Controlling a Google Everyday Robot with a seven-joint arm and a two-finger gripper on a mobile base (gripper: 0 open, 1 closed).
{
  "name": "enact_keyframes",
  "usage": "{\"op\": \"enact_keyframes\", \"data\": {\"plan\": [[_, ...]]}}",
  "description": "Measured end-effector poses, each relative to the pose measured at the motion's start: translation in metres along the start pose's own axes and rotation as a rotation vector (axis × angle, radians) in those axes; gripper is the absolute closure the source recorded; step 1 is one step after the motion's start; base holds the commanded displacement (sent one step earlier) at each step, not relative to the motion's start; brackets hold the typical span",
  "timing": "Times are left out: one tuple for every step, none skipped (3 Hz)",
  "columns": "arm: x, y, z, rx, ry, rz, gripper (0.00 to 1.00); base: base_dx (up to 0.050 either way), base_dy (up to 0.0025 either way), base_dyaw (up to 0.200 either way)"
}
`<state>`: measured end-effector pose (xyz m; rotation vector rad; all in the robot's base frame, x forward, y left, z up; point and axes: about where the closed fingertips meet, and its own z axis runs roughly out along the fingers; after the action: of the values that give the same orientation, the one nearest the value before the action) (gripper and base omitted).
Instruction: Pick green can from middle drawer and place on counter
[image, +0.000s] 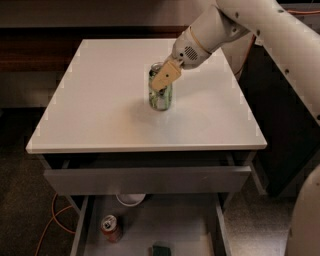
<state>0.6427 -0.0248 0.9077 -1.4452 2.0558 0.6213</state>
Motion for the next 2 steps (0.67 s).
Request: {"op": "enact_keyframes", "data": {"plan": [[-0.0003,0.0004,0.0030,-0.004,0.001,-0.001,0.13,0.000,0.00000,0.000],[-0.0005,0.0008,0.0058,-0.009,0.002,-0.001,0.00,0.000,0.00000,0.000]]}}
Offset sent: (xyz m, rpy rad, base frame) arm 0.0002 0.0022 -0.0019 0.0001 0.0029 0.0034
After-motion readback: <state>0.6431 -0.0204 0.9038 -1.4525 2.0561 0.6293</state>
